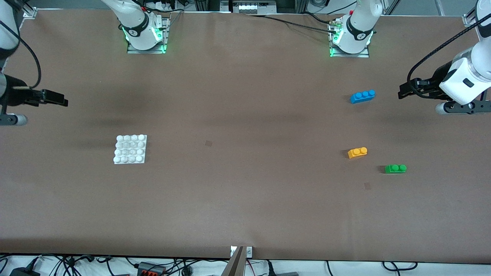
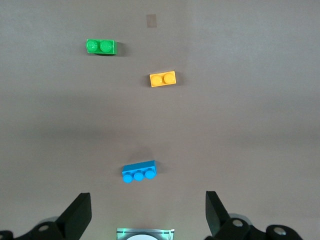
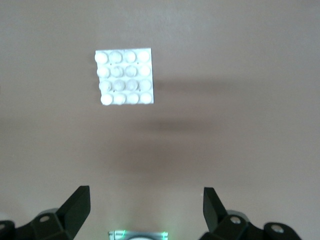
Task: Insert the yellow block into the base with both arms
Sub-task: 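Move the right gripper down toward the white base plate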
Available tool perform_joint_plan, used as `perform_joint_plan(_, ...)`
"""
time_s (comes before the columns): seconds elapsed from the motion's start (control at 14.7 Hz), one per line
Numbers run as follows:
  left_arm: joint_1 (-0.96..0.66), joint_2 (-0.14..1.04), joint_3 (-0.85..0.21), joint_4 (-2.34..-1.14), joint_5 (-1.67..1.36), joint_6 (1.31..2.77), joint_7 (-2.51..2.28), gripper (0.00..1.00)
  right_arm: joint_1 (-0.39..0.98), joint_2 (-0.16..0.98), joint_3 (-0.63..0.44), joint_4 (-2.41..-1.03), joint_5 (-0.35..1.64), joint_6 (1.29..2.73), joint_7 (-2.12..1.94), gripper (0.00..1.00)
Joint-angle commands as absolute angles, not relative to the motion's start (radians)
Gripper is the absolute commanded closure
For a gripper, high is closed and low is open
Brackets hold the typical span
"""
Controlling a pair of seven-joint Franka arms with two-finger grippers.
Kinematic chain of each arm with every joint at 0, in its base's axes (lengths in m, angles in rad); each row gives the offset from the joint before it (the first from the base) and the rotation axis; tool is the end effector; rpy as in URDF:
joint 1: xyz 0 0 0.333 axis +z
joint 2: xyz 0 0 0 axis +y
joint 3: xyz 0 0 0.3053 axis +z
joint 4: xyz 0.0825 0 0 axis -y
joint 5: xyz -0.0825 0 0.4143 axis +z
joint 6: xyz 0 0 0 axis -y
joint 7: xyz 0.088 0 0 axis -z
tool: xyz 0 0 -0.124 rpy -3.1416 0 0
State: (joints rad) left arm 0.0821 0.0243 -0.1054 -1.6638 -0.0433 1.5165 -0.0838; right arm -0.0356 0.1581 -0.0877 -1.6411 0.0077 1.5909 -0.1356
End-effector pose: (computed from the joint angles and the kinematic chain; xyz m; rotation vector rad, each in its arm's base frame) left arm 0.5762 -0.0185 0.5327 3.0918 0.0954 -0.2693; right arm 0.6079 -0.0718 0.4689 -3.1043 -0.0171 0.3221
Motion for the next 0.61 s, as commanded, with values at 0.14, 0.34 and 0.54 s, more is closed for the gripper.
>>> perform_joint_plan(0.14, 0.094, 0.055, -0.112, -1.624, -0.063, 1.486, -0.06, 0.0, 0.018, 0.31, -0.084, -1.64, 0.018, 1.718, -0.043, 0.0)
perform_joint_plan(0.34, 0.097, 0.077, -0.109, -1.638, -0.063, 1.474, -0.063, 0.0, 0.067, 0.351, -0.084, -1.759, 0.018, 1.952, 0.047, 0.0)
perform_joint_plan(0.54, 0.097, 0.118, -0.109, -1.675, -0.067, 1.589, -0.09, 0.0, 0.083, 0.371, -0.084, -1.893, 0.018, 2.181, 0.083, 0.0)
